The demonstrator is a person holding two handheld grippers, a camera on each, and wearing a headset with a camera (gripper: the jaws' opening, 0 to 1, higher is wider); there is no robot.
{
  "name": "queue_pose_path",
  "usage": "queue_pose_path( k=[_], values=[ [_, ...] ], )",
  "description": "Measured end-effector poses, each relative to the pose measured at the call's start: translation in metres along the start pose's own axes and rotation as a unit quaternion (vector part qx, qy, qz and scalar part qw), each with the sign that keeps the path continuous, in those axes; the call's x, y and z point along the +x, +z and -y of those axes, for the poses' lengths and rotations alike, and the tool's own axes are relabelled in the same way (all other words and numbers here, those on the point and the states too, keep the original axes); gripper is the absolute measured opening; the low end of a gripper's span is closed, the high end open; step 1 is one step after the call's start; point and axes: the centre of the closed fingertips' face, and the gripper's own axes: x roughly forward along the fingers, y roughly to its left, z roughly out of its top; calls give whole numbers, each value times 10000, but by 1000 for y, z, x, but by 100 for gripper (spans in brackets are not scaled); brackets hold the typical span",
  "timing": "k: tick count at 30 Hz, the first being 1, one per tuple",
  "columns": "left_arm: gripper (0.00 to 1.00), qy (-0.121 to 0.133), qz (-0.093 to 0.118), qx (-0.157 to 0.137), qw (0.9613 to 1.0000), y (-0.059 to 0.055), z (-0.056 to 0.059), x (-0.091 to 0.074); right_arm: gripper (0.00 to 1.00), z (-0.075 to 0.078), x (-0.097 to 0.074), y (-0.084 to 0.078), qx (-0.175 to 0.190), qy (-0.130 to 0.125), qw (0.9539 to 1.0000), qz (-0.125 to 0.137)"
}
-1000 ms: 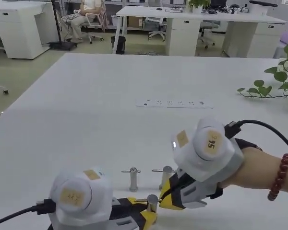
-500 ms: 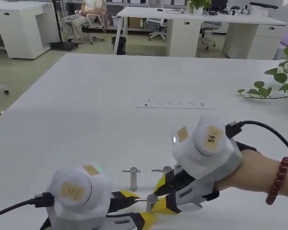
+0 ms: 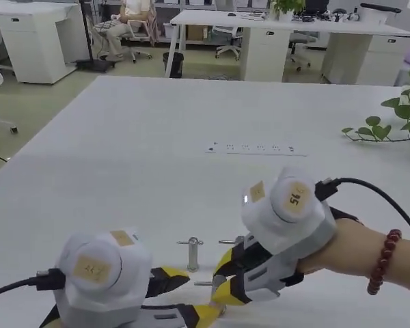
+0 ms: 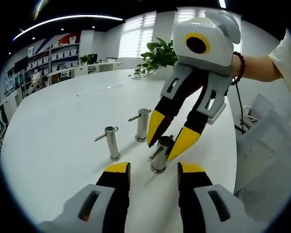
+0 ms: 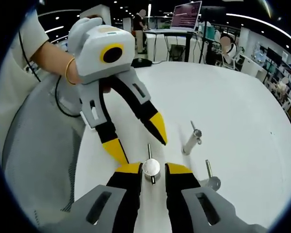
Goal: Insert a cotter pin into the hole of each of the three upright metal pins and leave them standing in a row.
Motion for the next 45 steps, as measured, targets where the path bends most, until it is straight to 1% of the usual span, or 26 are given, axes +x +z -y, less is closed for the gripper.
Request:
queue_pose_path(
  k=[8, 13, 14, 15, 19, 20, 24, 28, 32, 36, 41, 45],
  values=[
    [40, 58, 20, 44, 10000, 3, -2, -8, 17, -2, 3, 0, 56, 68, 9999, 60],
    [40, 85, 27, 3, 10000, 1, -4, -13, 16, -3, 4, 1, 30, 54, 9999, 81],
    [40, 92, 39, -18, 9999, 1, -5, -14, 15, -3, 4, 1, 5, 63, 9999, 95],
    [40, 85, 104, -53, 9999, 3, -5, -16, 15, -2, 3, 1, 9, 70, 9999, 118],
    [40, 127, 143, -109, 9998, 3, -6, -20, 14, -2, 3, 1, 78, 50, 9998, 173],
    [40, 133, 182, -149, 9996, 3, -7, -21, 14, -1, 3, 1, 93, 38, 9998, 184],
    [40, 195, 174, -150, 9995, 1, -9, -23, 14, -1, 3, 1, 104, 21, 9998, 179],
    [40, 223, 252, -161, 9993, 4, -10, -25, 14, -2, 2, 0, 74, -5, 9998, 164],
    [41, 236, 342, -182, 9990, 7, -11, -27, 14, -3, 0, -3, 94, -13, 9998, 166],
    [44, 249, 353, -214, 9988, 6, -12, -27, 14, -2, -5, -9, 111, -48, 9999, 120],
    [46, 293, 419, -252, 9984, 7, -15, -29, 14, 3, -14, -16, 112, -112, 9998, 87],
    [47, 322, 428, -263, 9982, 7, -16, -30, 14, 7, -21, -21, 77, -160, 9998, 82]
  ],
)
